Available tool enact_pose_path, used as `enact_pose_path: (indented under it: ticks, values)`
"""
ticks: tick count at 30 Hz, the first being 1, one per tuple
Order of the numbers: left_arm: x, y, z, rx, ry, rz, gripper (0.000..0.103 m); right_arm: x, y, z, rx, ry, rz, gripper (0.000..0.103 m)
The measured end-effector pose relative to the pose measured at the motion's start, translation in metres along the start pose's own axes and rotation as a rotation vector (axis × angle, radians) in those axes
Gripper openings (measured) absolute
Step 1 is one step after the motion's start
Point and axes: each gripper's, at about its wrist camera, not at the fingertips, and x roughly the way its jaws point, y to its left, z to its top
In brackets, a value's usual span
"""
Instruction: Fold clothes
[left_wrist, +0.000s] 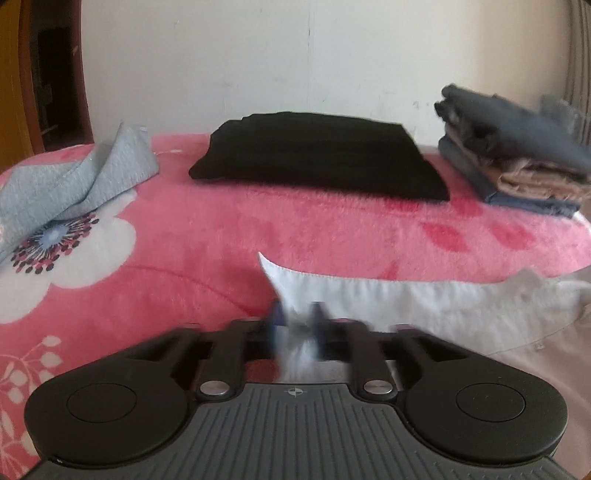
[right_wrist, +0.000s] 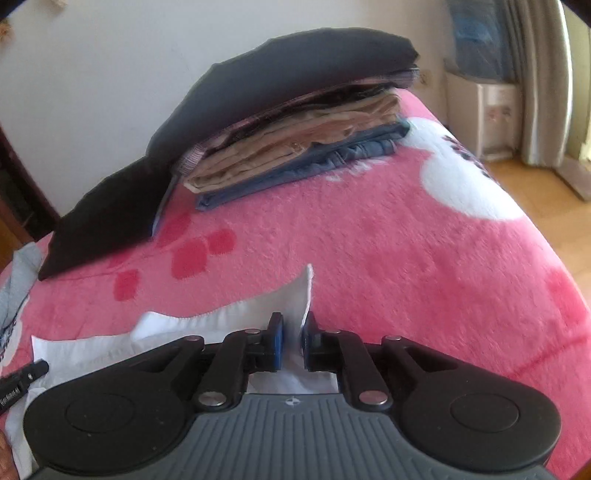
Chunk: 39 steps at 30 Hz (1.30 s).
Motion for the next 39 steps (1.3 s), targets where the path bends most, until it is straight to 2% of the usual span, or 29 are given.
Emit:
enact_pose_path:
  ticks: [1,3,5,7,9,11,14,19,22,26,27,29,31,33,35,37,39]
  values:
    - [-0.006,0.002,0.001,-0.015,-0.006,-0.012,0.055,-0.011,-0.004,0.001,0.024,-0.022,0.008,0.035]
    - [-0.019,0.003,0.004,-0.03,-0.038,-0.031,0.058,-0.042,-0.016,0.0,0.072,-0.069,0.027,0.051]
    - [-0.033,0.005,0.007,-0.032,-0.044,-0.044,0.067,-0.074,-0.033,-0.004,0.132,-0.089,0.04,0.053]
    - [-0.05,0.009,0.011,-0.039,-0.05,-0.066,0.069,-0.107,-0.056,-0.012,0.217,-0.06,0.045,0.057]
    - [-0.072,0.011,0.015,-0.04,-0.05,-0.097,0.073,-0.134,-0.076,-0.028,0.301,-0.002,0.053,0.057]
    - [-0.097,0.011,0.015,-0.029,-0.05,-0.141,0.083,-0.159,-0.091,-0.052,0.367,0.07,0.068,0.057]
    - [-0.138,0.003,0.005,0.023,-0.072,-0.2,0.092,-0.197,-0.103,-0.095,0.411,0.177,0.068,0.057]
    - [-0.212,-0.021,-0.029,0.149,-0.055,-0.335,0.098,-0.248,-0.097,-0.16,0.402,0.266,0.08,0.057]
    - [-0.244,-0.037,-0.06,0.192,0.017,-0.427,0.099,-0.263,-0.093,-0.193,0.415,0.315,0.081,0.057]
    - [-0.27,-0.055,-0.101,0.244,0.104,-0.494,0.099,-0.261,-0.096,-0.221,0.487,0.378,0.107,0.057]
    - [-0.277,-0.057,-0.109,0.256,0.116,-0.518,0.099,-0.261,-0.097,-0.227,0.497,0.383,0.12,0.056]
    - [-0.289,-0.058,-0.122,0.271,0.126,-0.577,0.099,-0.258,-0.092,-0.235,0.506,0.392,0.156,0.045]
    - [-0.296,-0.057,-0.131,0.27,0.154,-0.653,0.099,-0.257,-0.083,-0.239,0.495,0.383,0.183,0.009]
    - [-0.295,-0.056,-0.138,0.26,0.211,-0.739,0.099,-0.257,-0.071,-0.236,0.463,0.349,0.2,0.003]
    - [-0.293,-0.061,-0.148,0.265,0.243,-0.78,0.099,-0.261,-0.056,-0.226,0.438,0.3,0.251,0.0]
    - [-0.288,-0.068,-0.156,0.282,0.244,-0.784,0.098,-0.26,-0.038,-0.214,0.399,0.276,0.296,0.0]
    - [-0.282,-0.073,-0.161,0.29,0.251,-0.77,0.097,-0.254,-0.02,-0.201,0.365,0.268,0.306,0.0]
